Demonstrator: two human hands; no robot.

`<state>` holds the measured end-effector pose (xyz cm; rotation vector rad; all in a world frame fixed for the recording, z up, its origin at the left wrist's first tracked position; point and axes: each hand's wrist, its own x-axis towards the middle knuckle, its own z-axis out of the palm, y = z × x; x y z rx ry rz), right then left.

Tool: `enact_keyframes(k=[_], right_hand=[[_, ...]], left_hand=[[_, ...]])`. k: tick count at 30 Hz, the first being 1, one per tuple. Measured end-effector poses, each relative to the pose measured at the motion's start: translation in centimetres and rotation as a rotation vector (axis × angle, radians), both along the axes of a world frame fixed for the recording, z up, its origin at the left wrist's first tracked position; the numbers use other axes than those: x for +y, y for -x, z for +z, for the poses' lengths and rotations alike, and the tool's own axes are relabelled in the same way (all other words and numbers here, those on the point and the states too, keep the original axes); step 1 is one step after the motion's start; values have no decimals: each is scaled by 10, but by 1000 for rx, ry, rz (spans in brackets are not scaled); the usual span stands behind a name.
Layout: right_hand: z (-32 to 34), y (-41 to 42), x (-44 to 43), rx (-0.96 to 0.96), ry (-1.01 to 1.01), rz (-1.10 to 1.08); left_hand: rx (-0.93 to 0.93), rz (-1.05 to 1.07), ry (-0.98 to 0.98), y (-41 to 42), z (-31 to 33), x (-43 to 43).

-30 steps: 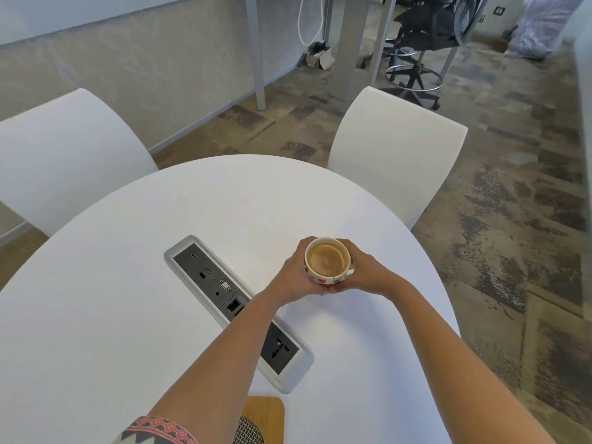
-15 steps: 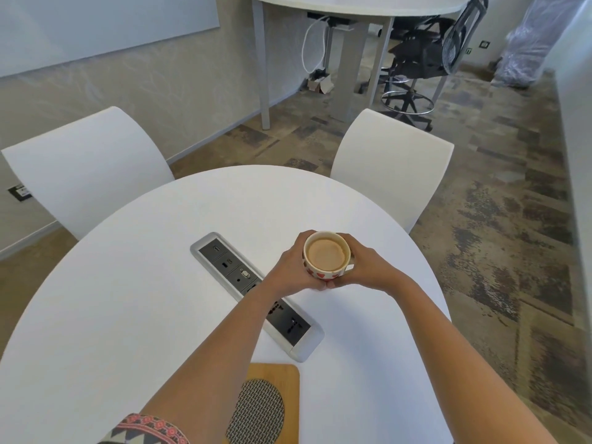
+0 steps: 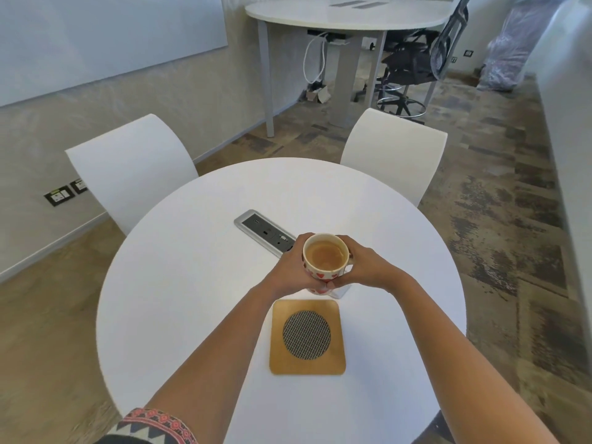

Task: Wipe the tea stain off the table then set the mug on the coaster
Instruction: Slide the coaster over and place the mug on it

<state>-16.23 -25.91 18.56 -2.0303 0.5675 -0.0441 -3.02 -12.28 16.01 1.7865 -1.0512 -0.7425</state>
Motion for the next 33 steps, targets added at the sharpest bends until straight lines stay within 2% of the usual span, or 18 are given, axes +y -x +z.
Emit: enact_keyframes(k=[11,19,33], right_hand=[[-33,22,56,38,-72,-7],[-64,29,63,110,-74,-16],[-78,30,68,99,-89,-3]], left_hand=[[38,8,-43,23,-36,54],[75,39,-54,37,-67,62],[63,52,-40,41,-83,68]])
